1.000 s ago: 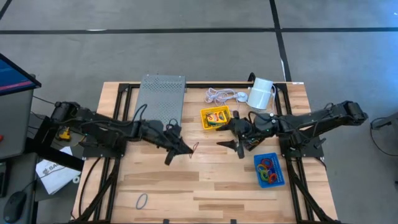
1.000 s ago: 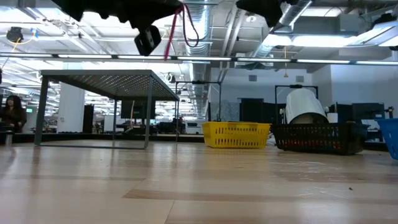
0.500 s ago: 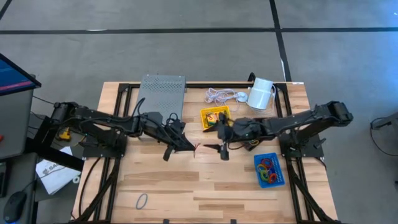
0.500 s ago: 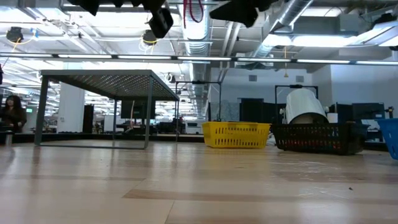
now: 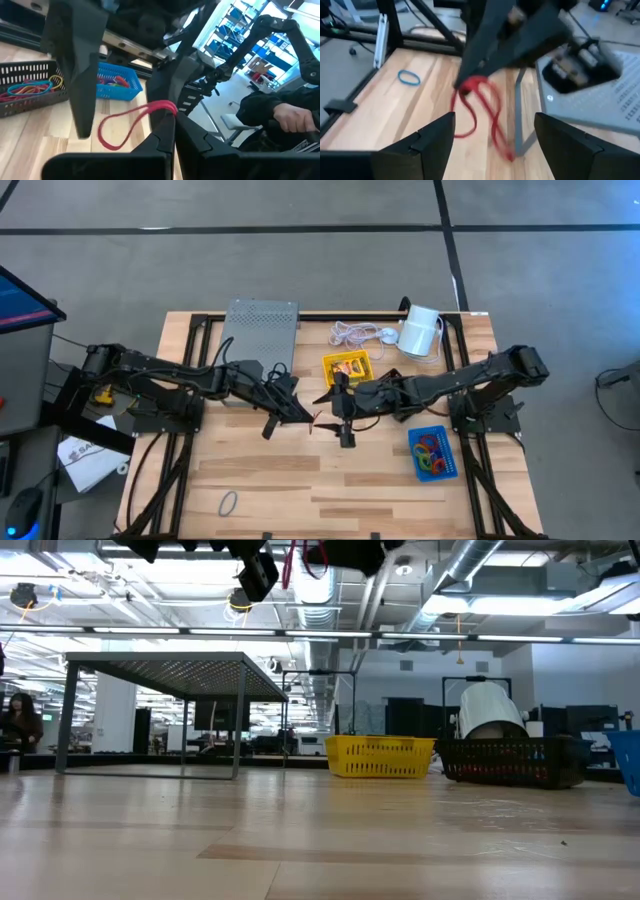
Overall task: Pick & Place Office Desk Supplies
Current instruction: Put the red rubber band into the black bin
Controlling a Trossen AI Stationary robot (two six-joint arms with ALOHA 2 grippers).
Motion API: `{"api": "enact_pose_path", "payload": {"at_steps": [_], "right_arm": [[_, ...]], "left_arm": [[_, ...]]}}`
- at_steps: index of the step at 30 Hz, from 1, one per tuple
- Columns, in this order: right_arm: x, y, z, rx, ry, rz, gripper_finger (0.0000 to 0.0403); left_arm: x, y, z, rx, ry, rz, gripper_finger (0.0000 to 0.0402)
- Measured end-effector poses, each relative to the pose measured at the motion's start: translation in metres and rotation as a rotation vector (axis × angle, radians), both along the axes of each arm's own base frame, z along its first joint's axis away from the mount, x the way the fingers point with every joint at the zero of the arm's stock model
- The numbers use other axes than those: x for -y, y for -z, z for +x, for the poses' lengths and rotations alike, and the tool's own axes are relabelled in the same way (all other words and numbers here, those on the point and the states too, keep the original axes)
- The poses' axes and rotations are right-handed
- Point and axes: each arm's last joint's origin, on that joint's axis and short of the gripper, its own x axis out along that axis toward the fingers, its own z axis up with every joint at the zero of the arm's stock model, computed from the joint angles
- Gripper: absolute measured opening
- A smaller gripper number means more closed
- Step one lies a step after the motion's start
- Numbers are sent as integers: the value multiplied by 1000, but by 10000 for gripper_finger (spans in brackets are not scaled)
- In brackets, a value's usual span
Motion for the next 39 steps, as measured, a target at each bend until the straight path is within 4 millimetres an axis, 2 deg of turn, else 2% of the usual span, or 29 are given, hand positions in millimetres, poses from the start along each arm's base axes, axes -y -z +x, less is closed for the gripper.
{"api": "enact_pose_path", "payload": {"at_steps": [3, 6, 8, 11, 13, 21, 26, 33, 36, 39], "right_arm": [[0, -5, 1, 23, 2, 9, 256], [2, -6, 0, 21, 16, 31, 209], [3, -7, -1, 24, 16, 30, 156], [2, -7, -1, 23, -12, 29, 57], [2, -7, -1, 23, -30, 17, 16], [2, -7, -1, 20, -28, 45, 3], [1, -8, -1, 13, -30, 53, 2], [1, -22, -1, -40, -28, 42, 1], [1, -29, -2, -64, -30, 34, 1], [5, -39, -11, -76, -22, 40, 1]], "left_arm": [[0, 0, 0, -4, 0, 1, 0], [0, 0, 0, -2, 0, 0, 0], [0, 0, 0, -2, 0, 0, 0], [0, 0, 0, -2, -1, 0, 0], [0, 0, 0, -2, -1, 0, 0], [1, 0, 0, -11, -6, -26, 7], [1, -3, -1, 9, -1, -31, 56], [-1, -28, -22, 96, 2, -32, 140], [-1, -38, -34, 113, 5, -32, 156], [0, -39, -45, 54, 14, -22, 160]]}}
